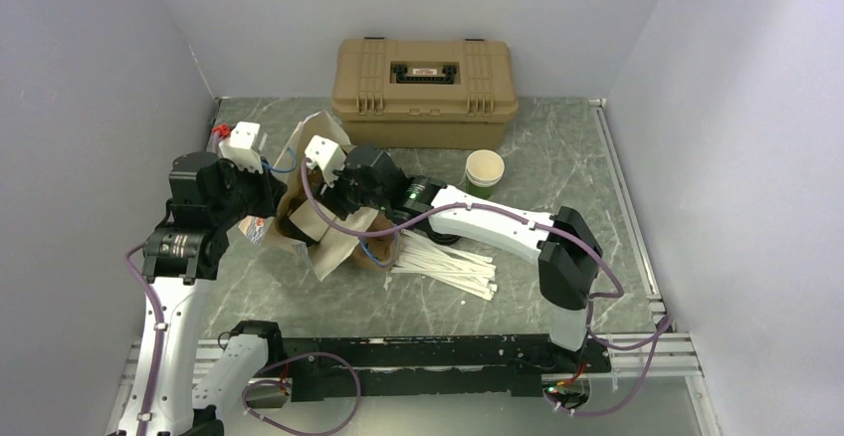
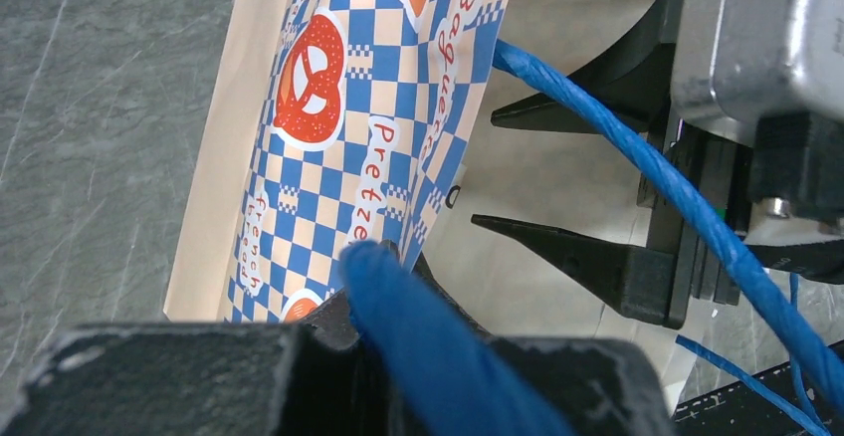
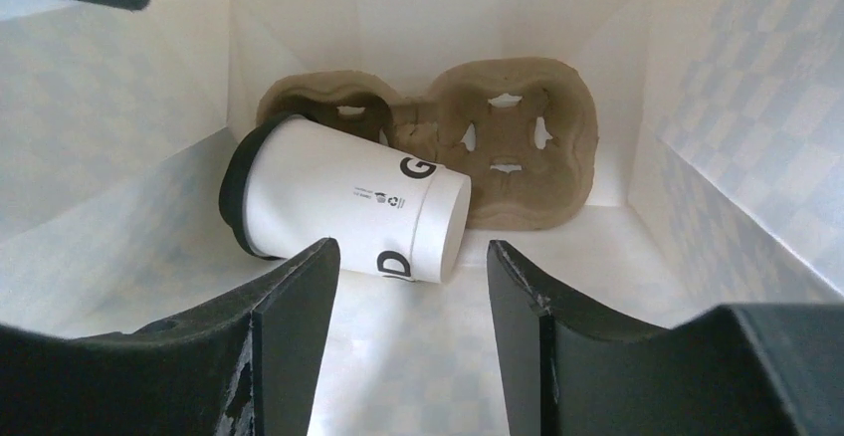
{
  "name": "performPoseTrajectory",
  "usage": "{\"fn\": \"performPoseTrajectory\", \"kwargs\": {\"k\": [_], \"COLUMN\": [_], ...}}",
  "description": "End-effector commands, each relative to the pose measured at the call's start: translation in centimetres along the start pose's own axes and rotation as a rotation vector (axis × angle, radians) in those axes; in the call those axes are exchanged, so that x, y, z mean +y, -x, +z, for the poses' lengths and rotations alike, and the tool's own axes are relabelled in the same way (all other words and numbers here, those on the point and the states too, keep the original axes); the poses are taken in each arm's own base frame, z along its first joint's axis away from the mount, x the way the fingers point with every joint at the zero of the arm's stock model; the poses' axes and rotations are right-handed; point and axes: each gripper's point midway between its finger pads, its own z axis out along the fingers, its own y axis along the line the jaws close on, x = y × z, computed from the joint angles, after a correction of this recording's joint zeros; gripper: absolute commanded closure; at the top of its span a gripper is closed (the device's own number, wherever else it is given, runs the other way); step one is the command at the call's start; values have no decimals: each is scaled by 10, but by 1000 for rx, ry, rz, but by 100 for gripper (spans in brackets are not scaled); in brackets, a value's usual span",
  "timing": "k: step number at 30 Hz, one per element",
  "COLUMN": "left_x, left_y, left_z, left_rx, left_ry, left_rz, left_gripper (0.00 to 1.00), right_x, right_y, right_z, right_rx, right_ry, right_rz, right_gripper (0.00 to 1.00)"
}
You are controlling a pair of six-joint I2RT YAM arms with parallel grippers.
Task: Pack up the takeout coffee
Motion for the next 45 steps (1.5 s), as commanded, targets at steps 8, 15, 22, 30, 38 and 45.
{"fn": "performPoseTrajectory", "kwargs": {"k": [8,15,22,30,38,45], "left_x": [-8,-9,-13,-16,-14,-13], "left_y": [18,18,17,18,17,19], "left_z": [-12,-16,-16,-19,-15,-13], "left_rx": [-80,-94,-103,-109,-108,-107], "left_ry": [-25,-23,-41,-55,-49,-47], "left_rz": [23,15,5,13,18,21], "left_gripper": [100,100,100,100,100,100], "right_x": [-7,3,5,2,28,36], "right_y": [5,-8,-23,-39,-33,-36], "right_z": [8,20,35,46,37,27], "right_rx": [17,46,95,146,108,117], "right_ry": [-59,-45,-71,-81,81,125], "right_rz": [116,231,316,419,427,422], "right_gripper": [24,14,13,12,25,48]}}
